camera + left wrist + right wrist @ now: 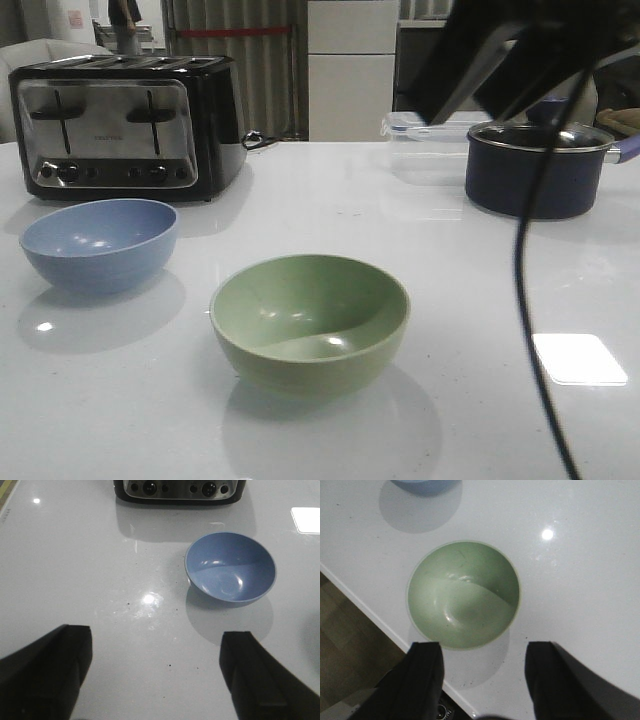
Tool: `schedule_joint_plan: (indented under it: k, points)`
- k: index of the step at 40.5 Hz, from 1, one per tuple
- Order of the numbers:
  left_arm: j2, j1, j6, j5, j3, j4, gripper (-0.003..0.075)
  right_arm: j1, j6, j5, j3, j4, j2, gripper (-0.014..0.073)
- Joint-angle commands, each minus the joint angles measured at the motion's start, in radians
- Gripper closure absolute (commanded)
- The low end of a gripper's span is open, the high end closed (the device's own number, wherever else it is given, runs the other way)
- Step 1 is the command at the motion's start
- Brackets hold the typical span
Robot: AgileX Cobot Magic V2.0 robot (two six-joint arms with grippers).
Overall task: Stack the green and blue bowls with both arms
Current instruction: 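Withdraw the right gripper and move the left gripper over the blue bowl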
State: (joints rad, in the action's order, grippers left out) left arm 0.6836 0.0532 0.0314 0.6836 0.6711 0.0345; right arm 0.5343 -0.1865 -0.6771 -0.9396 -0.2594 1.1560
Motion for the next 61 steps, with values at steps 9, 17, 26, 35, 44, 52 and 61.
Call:
schedule_joint_plan:
  k: [9,17,26,35,44,52,61]
  points:
    - [0.006,0.005,0.000,-0.067,0.033,-0.003,0.0140,0.001,-0.017,0.028,0.182,0.005,-0.404,0.0116]
    - [0.006,0.005,0.000,-0.069,0.033,-0.003,0.0140,0.000,-0.017,0.010,0.270,0.005,-0.552,0.0116]
    - [0.029,0.036,0.000,-0.084,0.033,-0.003,0.0140,0.000,-0.017,0.008,0.277,0.005,-0.573,0.0116]
    - [0.183,0.108,0.000,-0.121,0.076,-0.003,0.0140,0.000,-0.017,0.008,0.277,0.005,-0.573,0.0116]
    - [0.441,0.097,0.000,-0.121,0.193,-0.003,0.0140,0.000,-0.017,0.008,0.277,0.005,-0.573,0.0116]
    - [0.673,0.073,0.000,-0.121,0.312,-0.003,0.0140,0.000,-0.017,0.007,0.277,0.005,-0.573,0.0116]
    - [0.881,0.057,0.000,-0.121,0.440,-0.004,0.0140,0.000,-0.017,0.007,0.277,0.005,-0.573,0.0116]
